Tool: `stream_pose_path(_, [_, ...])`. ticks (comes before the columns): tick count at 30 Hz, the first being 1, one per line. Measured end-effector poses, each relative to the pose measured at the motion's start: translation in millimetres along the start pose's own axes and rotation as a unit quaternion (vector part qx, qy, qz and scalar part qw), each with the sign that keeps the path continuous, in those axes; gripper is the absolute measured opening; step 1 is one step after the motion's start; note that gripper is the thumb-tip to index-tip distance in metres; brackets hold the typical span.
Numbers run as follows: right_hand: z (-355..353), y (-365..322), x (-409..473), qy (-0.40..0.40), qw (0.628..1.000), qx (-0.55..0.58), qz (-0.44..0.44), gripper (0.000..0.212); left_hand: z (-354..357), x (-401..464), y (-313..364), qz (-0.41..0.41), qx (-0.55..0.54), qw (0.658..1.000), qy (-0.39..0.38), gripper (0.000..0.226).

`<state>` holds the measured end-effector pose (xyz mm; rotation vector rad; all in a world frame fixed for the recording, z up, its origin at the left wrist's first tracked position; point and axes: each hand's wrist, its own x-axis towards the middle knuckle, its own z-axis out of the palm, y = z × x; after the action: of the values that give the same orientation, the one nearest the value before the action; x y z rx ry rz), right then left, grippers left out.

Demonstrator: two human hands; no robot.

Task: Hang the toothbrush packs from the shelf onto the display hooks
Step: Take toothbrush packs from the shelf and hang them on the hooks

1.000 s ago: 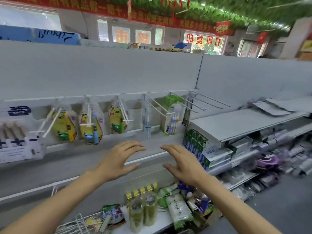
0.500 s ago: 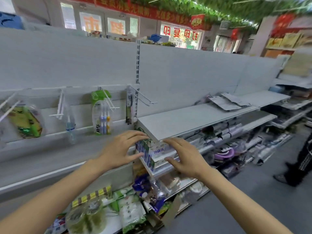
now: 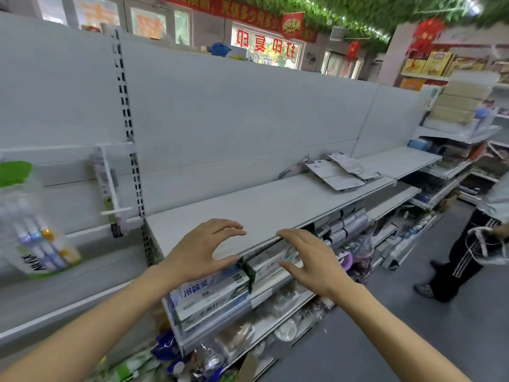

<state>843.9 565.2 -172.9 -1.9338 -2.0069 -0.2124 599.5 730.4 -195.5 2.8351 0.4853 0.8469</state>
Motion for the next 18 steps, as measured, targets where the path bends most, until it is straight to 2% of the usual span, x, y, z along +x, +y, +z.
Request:
stream_pose_path(10, [-6,163,62,0.016,0.999,-0.01,0.047,0.056,82,145,-25,-0.018,-0.009,1.0,-0.018,0.046])
stream_pose_path(18, [15,318,126,-0.008,0.997,0.0,0.074,0.057,163,270,-44,-0.08,0.024,0.996,-0.008,0.045])
